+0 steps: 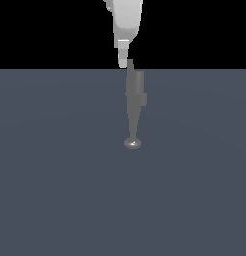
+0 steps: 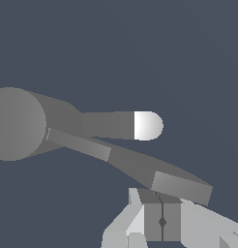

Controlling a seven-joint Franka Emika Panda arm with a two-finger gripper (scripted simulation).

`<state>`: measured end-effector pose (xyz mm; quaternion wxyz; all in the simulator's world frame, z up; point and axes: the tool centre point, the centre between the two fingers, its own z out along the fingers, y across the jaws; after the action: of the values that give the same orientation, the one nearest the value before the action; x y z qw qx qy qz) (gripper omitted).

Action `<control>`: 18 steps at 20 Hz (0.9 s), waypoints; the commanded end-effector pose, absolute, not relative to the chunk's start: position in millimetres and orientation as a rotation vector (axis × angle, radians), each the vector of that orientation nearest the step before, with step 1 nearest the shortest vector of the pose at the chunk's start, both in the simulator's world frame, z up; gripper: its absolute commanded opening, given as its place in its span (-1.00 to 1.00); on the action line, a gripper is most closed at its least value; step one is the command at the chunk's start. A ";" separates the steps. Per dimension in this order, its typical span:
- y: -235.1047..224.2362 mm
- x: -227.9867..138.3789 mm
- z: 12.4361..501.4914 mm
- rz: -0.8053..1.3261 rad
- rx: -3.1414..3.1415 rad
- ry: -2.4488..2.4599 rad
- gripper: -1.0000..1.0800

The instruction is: Turn on the faucet by rotating a designated handle.

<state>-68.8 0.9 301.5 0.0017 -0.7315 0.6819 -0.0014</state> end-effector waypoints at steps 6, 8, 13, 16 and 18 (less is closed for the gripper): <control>-46.9 -67.0 300.7 -0.002 -2.285 2.154 -1.00; -59.2 -66.4 300.6 -0.001 -2.283 2.156 -1.00; -88.8 -65.0 300.5 0.000 -2.281 2.160 -1.00; -69.9 -62.3 300.9 0.002 -2.317 2.119 -1.00; -75.6 -57.2 300.8 0.001 -2.314 2.122 -1.00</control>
<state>-59.4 -71.2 301.3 0.0013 -0.7384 0.6744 0.0002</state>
